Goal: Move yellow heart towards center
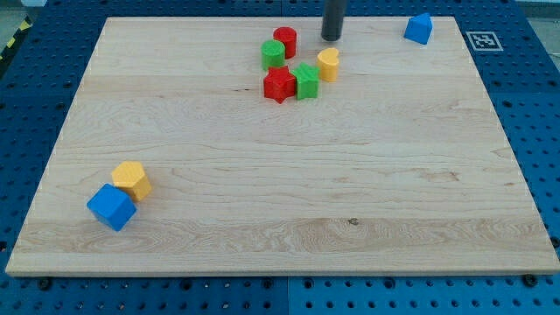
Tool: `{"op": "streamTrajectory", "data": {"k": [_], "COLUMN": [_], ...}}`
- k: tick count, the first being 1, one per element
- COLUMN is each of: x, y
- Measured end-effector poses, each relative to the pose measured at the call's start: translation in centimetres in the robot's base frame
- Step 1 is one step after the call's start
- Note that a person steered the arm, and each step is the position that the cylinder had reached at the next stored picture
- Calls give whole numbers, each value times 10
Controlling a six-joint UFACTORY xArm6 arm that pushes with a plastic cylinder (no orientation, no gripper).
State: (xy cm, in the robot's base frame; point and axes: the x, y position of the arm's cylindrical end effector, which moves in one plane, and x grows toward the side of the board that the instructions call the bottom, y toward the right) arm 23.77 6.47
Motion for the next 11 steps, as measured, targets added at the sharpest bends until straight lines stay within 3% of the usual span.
{"op": "streamTrajectory", "data": {"k": [2,5,6,11], "x": [39,39,76,113], "y": [-2,17,26,34]}}
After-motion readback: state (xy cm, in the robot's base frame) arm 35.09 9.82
